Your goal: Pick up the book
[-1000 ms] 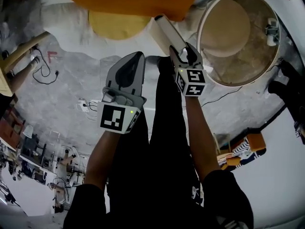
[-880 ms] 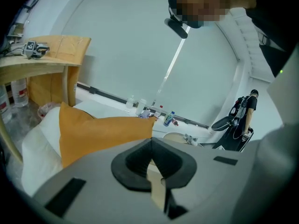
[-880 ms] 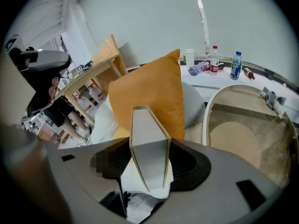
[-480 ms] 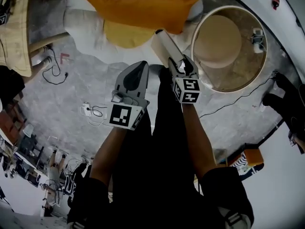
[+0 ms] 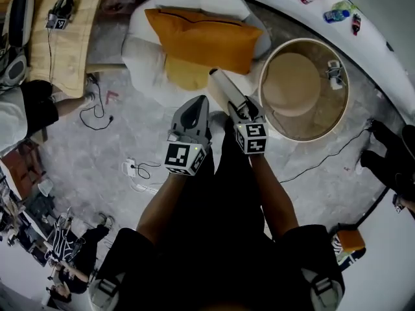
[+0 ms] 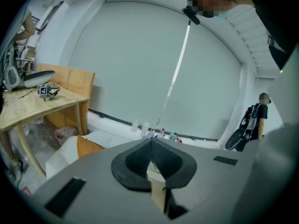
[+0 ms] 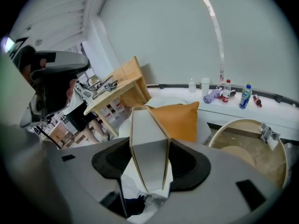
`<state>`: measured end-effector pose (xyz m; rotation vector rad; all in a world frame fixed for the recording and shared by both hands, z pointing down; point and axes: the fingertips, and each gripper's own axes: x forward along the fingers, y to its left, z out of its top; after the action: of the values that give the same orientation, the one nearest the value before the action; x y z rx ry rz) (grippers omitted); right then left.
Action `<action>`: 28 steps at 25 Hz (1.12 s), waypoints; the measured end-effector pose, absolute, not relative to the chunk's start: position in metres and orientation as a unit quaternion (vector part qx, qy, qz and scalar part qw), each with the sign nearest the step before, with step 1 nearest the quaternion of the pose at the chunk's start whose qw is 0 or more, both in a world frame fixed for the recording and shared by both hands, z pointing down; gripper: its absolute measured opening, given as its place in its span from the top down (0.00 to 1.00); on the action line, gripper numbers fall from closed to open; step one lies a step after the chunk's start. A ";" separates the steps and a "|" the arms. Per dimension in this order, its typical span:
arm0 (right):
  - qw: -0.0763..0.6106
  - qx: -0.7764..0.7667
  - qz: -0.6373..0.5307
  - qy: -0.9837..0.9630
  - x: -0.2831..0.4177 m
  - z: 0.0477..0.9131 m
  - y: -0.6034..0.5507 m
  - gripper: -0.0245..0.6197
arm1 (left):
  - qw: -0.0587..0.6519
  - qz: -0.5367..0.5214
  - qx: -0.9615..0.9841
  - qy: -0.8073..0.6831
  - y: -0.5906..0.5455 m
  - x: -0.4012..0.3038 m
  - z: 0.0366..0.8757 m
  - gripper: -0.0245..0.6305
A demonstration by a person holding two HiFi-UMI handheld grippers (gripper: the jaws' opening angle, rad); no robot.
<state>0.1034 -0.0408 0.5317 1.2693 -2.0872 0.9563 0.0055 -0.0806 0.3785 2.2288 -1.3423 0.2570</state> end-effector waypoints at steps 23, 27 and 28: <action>0.181 0.459 0.239 -0.836 0.041 0.304 -0.020 0.58 | 0.171 0.014 0.849 -0.500 -0.043 -0.071 0.232 0.95; 0.162 0.455 0.231 -0.845 0.036 0.279 -0.017 0.58 | 0.163 0.009 0.854 -0.493 -0.039 -0.073 0.221 0.95; 0.160 0.454 0.229 -0.846 0.035 0.276 -0.017 0.58 | 0.162 0.008 0.854 -0.494 -0.039 -0.073 0.219 0.95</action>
<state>0.0355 -0.0174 0.2762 1.2974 -2.4180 0.6543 -0.0734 -0.0394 0.2192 2.4388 -1.4094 0.0240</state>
